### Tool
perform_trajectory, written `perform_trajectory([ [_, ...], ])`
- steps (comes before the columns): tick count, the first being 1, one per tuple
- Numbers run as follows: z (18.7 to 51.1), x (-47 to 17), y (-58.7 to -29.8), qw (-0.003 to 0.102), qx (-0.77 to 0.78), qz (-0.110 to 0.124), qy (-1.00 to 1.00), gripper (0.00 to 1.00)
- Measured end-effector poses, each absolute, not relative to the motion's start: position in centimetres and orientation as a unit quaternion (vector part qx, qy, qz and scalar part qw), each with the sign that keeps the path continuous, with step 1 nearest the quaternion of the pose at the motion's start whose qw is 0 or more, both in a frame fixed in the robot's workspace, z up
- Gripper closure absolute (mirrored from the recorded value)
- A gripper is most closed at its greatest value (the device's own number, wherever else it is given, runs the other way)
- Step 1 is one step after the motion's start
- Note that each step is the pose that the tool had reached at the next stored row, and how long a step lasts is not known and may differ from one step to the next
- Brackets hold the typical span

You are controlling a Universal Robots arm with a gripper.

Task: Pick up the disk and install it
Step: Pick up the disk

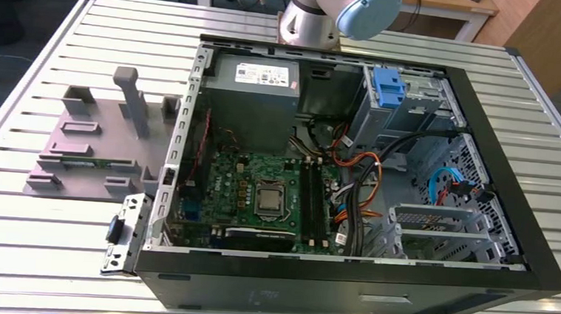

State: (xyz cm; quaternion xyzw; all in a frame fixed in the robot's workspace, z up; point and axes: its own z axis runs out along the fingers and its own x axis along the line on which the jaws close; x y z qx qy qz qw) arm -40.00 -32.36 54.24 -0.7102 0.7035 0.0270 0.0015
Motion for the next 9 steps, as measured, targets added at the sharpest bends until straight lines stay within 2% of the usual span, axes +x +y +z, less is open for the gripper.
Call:
perform_trajectory([
  [9, 54.47, -40.0, -32.36, 0.001, -0.71, 0.027, 0.704, 0.63],
])
